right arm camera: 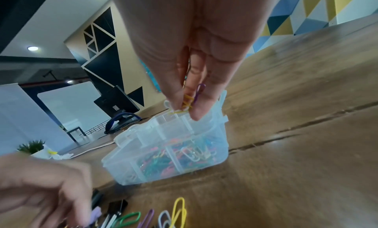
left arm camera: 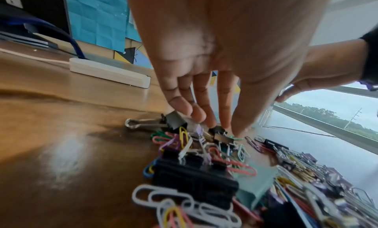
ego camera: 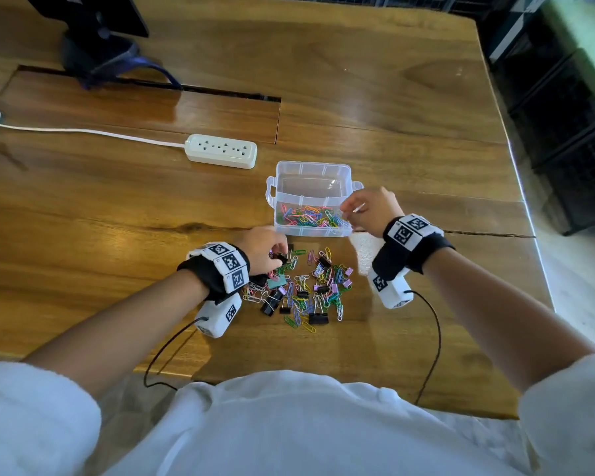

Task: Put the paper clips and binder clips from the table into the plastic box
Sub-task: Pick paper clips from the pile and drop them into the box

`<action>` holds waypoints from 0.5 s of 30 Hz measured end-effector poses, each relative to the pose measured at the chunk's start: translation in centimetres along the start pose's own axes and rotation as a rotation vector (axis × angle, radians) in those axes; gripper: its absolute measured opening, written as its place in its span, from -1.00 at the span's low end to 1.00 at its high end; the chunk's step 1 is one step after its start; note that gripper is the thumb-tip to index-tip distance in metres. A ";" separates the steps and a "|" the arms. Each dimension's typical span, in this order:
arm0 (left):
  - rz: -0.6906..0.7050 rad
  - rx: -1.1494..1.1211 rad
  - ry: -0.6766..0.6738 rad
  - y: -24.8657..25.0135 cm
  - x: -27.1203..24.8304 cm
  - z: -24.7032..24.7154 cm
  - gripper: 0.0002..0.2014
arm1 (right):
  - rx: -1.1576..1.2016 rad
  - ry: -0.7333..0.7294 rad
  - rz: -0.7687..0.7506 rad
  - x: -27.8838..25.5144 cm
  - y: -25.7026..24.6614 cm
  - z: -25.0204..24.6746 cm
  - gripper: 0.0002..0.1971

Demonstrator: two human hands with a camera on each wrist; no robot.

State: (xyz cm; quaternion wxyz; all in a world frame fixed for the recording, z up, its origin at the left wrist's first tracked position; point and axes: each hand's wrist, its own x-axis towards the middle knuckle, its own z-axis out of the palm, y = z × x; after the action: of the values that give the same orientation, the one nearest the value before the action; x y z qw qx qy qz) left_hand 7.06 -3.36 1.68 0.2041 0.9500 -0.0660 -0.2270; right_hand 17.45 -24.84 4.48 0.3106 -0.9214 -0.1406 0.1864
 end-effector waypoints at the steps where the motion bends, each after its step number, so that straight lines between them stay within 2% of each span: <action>1: -0.016 -0.002 -0.010 -0.2 -0.1 0.3 -0.78 | -0.011 0.025 -0.005 0.4 -0.2 0.2 -0.93; 5: -0.061 -0.010 -0.004 -0.9 -0.6 0.9 -0.75 | -0.101 0.031 -0.007 1.7 -0.8 1.3 -0.86; 12: -0.069 -0.153 0.023 -2.3 -1.7 1.3 -0.69 | -0.286 -0.143 -0.038 1.4 -1.2 2.5 -0.60; 15: -0.062 -0.161 0.036 -2.4 -2.3 1.3 -0.72 | -0.312 -0.133 -0.087 0.6 -1.2 2.5 -0.63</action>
State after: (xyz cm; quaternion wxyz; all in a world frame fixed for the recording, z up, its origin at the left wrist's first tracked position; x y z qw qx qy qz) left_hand 4.51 -1.12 0.49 0.2740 0.9359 -0.0144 -0.2207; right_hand 16.79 -22.39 3.26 0.1615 -0.9371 -0.2279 0.2092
